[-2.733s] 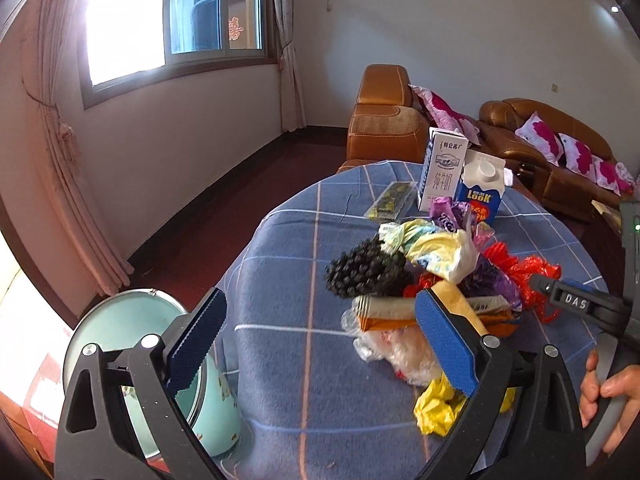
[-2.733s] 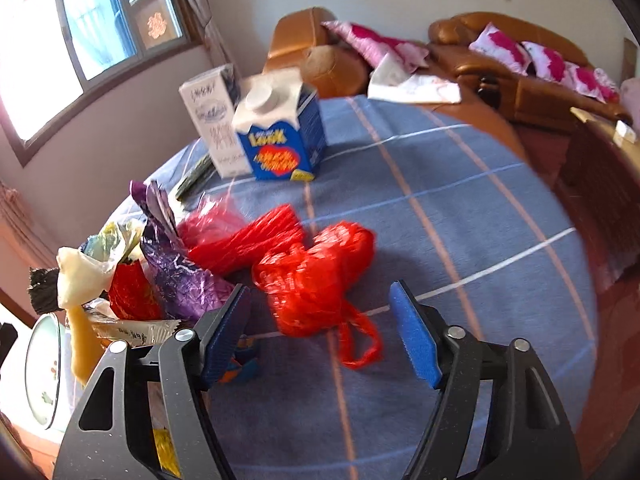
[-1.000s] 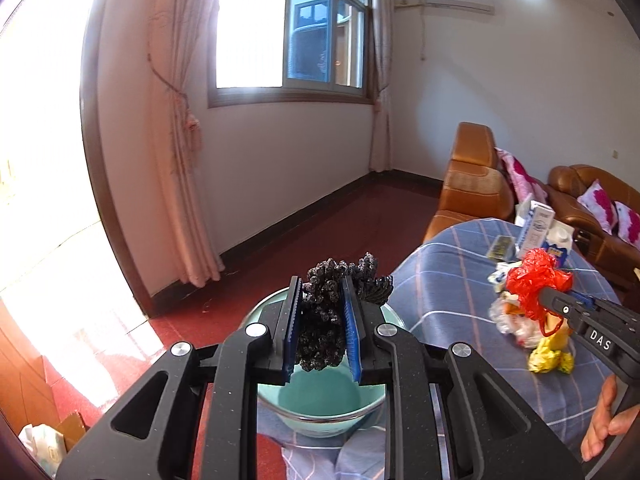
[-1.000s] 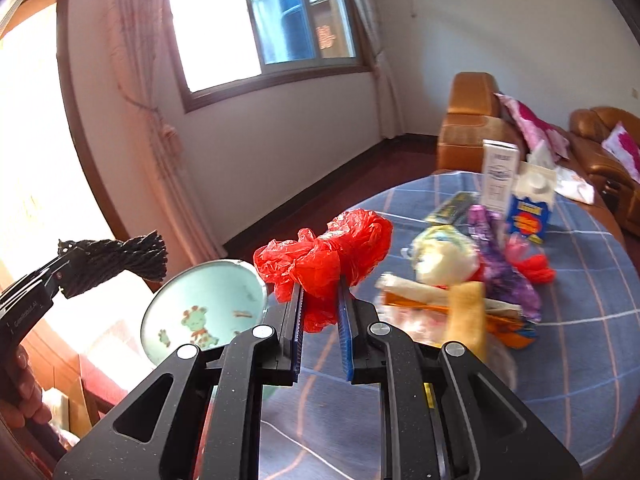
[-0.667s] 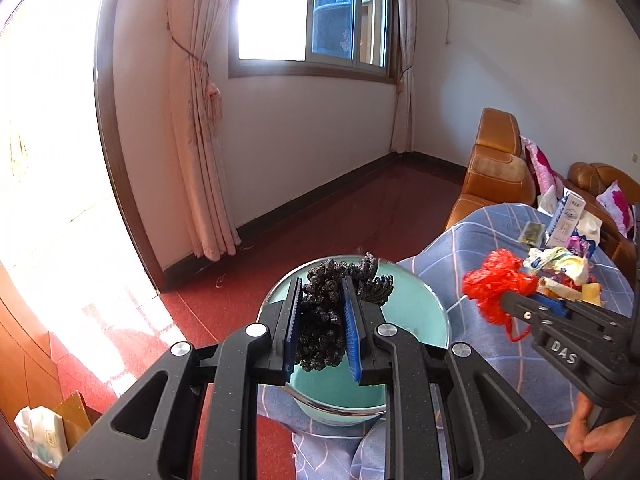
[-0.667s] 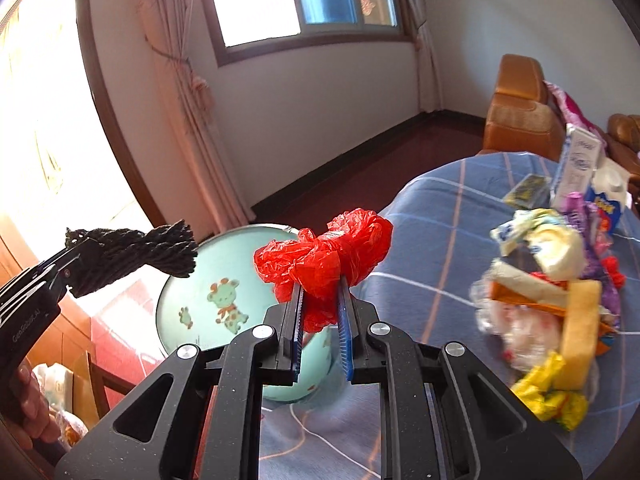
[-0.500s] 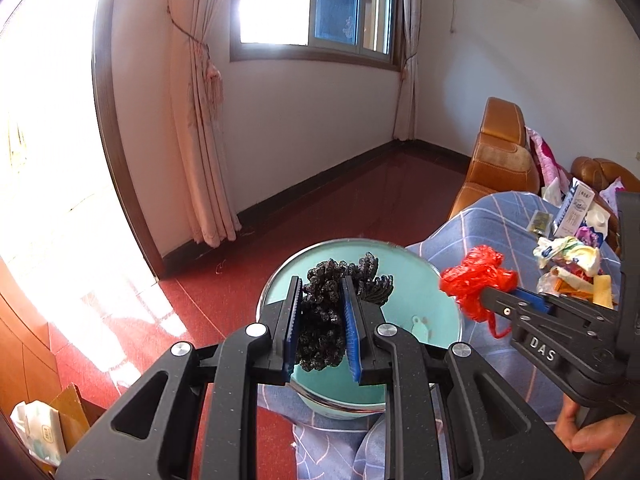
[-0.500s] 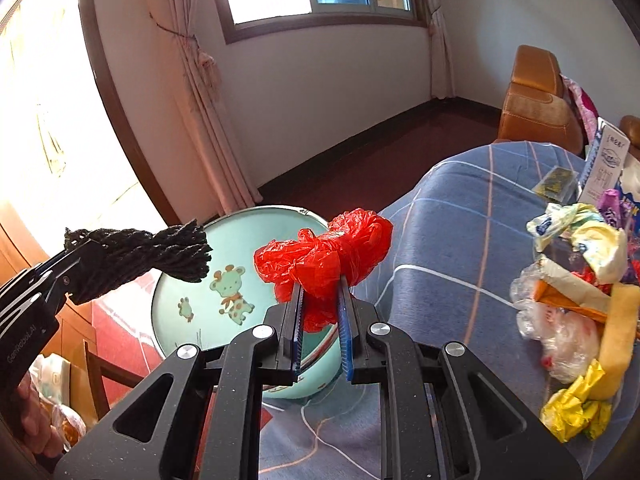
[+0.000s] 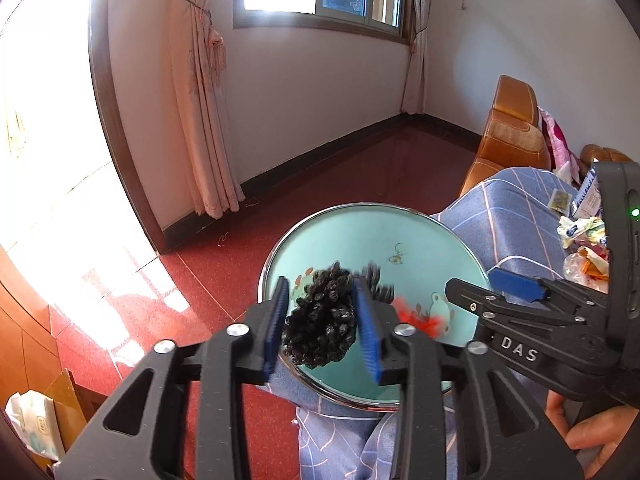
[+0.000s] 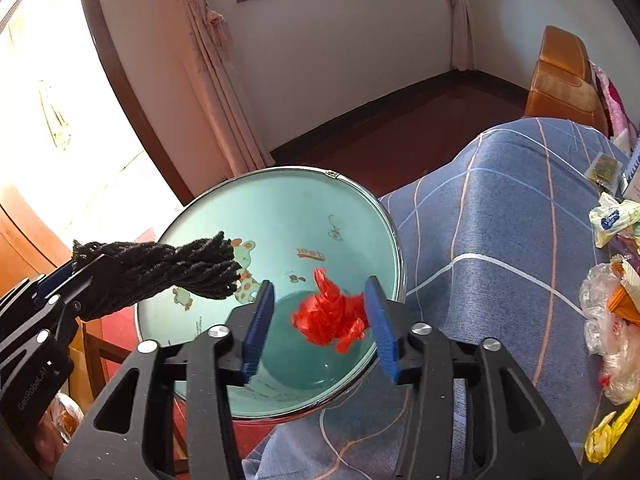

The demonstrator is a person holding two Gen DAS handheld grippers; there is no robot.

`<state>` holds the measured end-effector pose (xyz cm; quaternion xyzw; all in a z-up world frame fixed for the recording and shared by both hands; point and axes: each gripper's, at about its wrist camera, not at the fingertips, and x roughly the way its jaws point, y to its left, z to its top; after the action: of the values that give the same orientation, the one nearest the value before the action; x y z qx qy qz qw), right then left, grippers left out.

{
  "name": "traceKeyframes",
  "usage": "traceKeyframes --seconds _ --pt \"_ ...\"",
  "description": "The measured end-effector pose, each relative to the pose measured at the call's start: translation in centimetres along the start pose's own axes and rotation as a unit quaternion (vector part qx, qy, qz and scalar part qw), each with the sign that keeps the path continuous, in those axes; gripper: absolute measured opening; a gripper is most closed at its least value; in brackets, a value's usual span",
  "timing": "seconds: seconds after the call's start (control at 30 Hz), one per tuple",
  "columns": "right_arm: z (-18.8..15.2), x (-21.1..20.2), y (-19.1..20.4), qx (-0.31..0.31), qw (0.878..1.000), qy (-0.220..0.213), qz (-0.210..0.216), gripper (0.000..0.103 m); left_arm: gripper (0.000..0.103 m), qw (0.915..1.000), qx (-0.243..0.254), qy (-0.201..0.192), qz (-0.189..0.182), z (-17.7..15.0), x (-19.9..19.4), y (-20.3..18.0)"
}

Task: Collect trash
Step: 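Carry both items over the blue bin and open both tools to drop them, then grasp the yellow wrapper with the left tool while the right tool grasps the yellow sponge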

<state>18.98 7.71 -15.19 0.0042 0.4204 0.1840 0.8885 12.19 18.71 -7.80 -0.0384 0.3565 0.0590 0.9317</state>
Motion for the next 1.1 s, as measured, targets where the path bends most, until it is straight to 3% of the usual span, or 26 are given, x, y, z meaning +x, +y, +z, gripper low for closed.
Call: traceKeyframes --seconds 0.17,0.37,0.43,0.67,1.1 --pt "0.3 -1.3 -0.4 0.005 1.000 -0.014 -0.005 0.058 0.055 0.9999 -0.004 -0.006 0.012 0.1 -0.5 0.0" --pt "1.1 -3.7 -1.6 0.024 0.999 -0.045 -0.016 0.070 0.080 0.9988 -0.024 -0.026 0.034 0.8 -2.4 0.5" --pt "1.2 -4.7 -2.2 0.031 0.998 -0.055 -0.020 0.073 0.083 0.9985 -0.025 -0.032 0.037 1.0 -3.0 0.4" --pt "0.4 -7.5 -4.0 0.051 0.995 -0.079 -0.029 0.078 0.090 0.9984 -0.010 -0.044 0.034 1.2 -4.4 -1.2" --pt "-3.5 -15.0 -12.0 0.124 0.977 -0.136 -0.106 0.077 0.090 0.9977 0.038 -0.048 -0.028 0.3 -6.2 -7.5"
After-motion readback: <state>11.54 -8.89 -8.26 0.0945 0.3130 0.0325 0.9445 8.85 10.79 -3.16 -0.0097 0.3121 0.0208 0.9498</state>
